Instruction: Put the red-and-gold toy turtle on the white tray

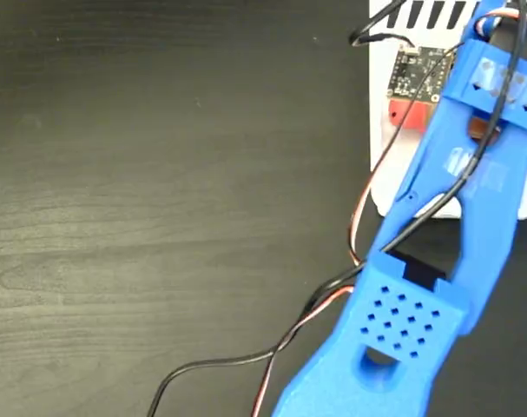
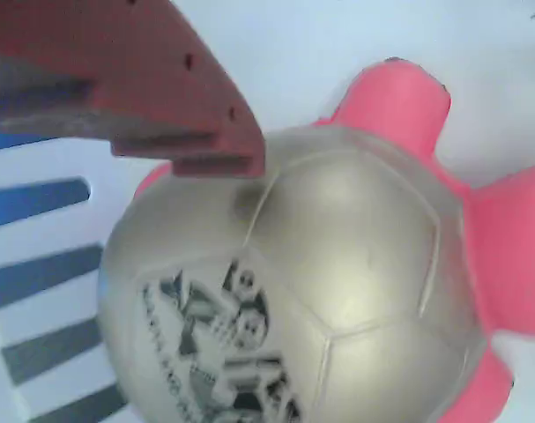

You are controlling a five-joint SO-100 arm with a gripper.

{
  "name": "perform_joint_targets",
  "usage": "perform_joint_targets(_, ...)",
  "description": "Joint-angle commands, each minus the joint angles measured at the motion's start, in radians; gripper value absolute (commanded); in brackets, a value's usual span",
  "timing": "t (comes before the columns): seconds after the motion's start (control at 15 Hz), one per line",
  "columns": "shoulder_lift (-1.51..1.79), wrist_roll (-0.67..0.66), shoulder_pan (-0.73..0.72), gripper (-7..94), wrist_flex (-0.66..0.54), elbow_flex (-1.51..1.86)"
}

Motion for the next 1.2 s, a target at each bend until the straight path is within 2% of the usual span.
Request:
perform_joint_targets(0.0, 0.166, 0.012, -0.002, 55, 0.011, -0.025)
perform_joint_targets(0.07, 0.207, 0.043, -0.005, 44, 0.008, -0.044)
perform_joint_targets(0.2, 0.293, 0.135, -0.012, 4, 0.006, -0.100)
perform_joint_targets(0.27, 0.337, 0.183, -0.017, 0, -0.009, -0.127)
perform_joint_targets(0.53, 0.577, 0.359, -0.072, 0, -0.118, -0.041)
perform_joint_targets(0.8, 0.871, 0.403, -0.295, 0, -0.278, 0.437)
perform_joint_targets(0.93, 1.031, 0.383, -0.437, 0, -0.479, 0.819)
perform_joint_targets(1.07, 1.210, 0.357, -0.565, 0, -0.781, 1.249)
perform_joint_targets(1.13, 1.292, 0.337, -0.614, 0, -0.874, 1.401)
